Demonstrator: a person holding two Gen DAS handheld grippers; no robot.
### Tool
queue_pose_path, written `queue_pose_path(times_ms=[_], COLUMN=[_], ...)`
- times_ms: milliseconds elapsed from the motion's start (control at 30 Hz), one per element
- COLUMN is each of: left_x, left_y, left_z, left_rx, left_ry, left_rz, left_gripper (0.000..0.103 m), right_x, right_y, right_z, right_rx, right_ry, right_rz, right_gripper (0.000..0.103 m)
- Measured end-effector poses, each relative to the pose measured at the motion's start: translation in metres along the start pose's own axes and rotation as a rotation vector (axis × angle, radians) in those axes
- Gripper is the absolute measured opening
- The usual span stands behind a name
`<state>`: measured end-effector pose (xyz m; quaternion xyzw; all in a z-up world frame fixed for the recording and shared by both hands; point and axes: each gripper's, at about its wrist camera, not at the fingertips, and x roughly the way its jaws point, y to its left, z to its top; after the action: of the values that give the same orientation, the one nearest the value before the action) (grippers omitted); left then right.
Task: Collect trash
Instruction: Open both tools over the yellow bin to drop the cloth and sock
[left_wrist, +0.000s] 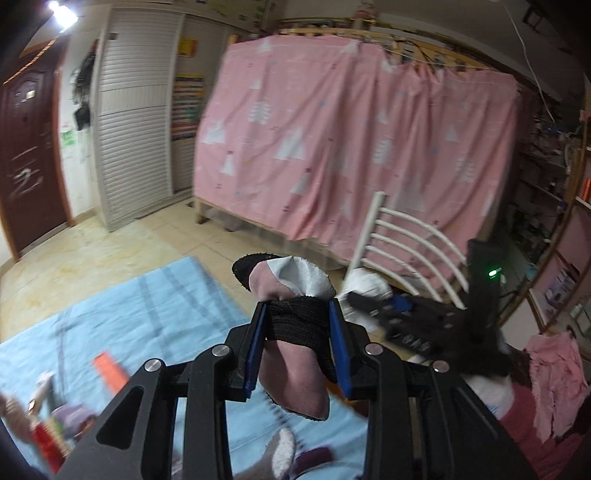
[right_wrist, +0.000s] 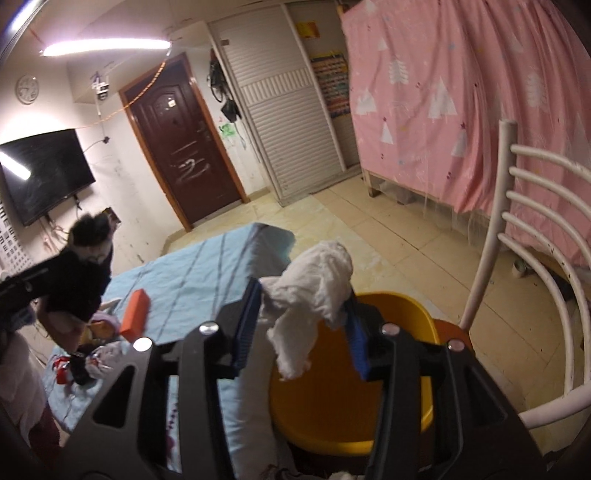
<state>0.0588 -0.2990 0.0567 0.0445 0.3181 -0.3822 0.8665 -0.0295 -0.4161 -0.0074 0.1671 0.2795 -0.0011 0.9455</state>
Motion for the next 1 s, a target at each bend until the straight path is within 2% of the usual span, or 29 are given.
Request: queue_pose_path(times_ms=[100, 133, 167, 233, 400, 533, 567, 767, 1000], left_x=[0.022, 0.029, 0.034, 0.044, 0.067, 0.076, 0.078, 0.070, 0.036], left_y=[-0.020, -0.026, -0.029, -0.033, -0.036, -0.032, -0.030, -0.019, -0.009], left_z=[0.007, 0.008, 0.009, 0.011, 0.016, 0.021, 0.022, 0.019, 0.019], left_rx=[0.022, 0.026, 0.027, 0.024, 0.002, -0.032, -0.039, -0.079, -0.093], left_ry=[0.019, 0.026, 0.030, 0.038, 0.054, 0.061, 0.062, 0.060, 0.014], left_rz=[-0.023, -0.031, -0.036, -0.046, -0.044, -0.048, -0.046, -0.039, -0.019], left_gripper=[0.024, 0.024, 0.024, 0.024, 0.028, 0.053, 0.055, 0.055, 0.055], right_x=[0.005, 0.003, 0.004, 0.004, 0.000, -0.005, -0.006, -0.008, -0.004], right_y=[-0.009, -0.011, -0.014, -0.021, -0.033, -0.038, -0.038, -0.029, -0.002], right_z=[-0.001, -0.003, -0.003, -0.003, -0.002, -0.001, -0.001, -0.003, -0.003], right_rx=[0.018, 0.028, 0.036, 0.053, 0.089, 0.110, 0.111, 0.104, 0.051], right_ry=[0.008, 0.010, 0.011, 0.011, 0.000, -0.019, -0.022, -0.032, -0.020], right_rz=[-0.010, -0.010, -0.012, -0.014, -0.028, -0.036, -0.038, -0.030, 0.009], right_gripper=[0.042, 0.045, 0.052, 0.058, 0.058, 0.059, 0.059, 0.061, 0.062])
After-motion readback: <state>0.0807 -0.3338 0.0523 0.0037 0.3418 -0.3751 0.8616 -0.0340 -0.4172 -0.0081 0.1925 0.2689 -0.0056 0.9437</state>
